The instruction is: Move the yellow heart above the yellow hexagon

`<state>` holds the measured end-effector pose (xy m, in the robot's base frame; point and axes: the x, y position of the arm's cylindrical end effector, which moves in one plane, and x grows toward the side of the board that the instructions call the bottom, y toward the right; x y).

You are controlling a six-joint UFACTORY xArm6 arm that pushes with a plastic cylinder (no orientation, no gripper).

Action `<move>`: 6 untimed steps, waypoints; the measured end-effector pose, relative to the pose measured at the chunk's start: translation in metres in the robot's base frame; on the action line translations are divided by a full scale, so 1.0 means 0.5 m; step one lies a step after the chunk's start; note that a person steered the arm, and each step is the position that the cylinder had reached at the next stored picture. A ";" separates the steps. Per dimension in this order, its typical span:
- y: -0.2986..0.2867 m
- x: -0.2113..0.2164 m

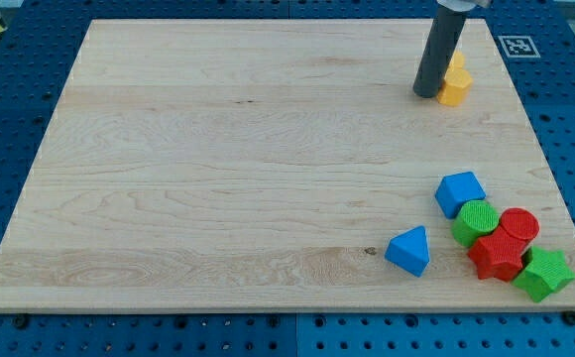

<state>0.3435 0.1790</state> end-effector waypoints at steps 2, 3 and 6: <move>0.061 0.000; 0.008 -0.002; 0.036 -0.060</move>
<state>0.3135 0.1967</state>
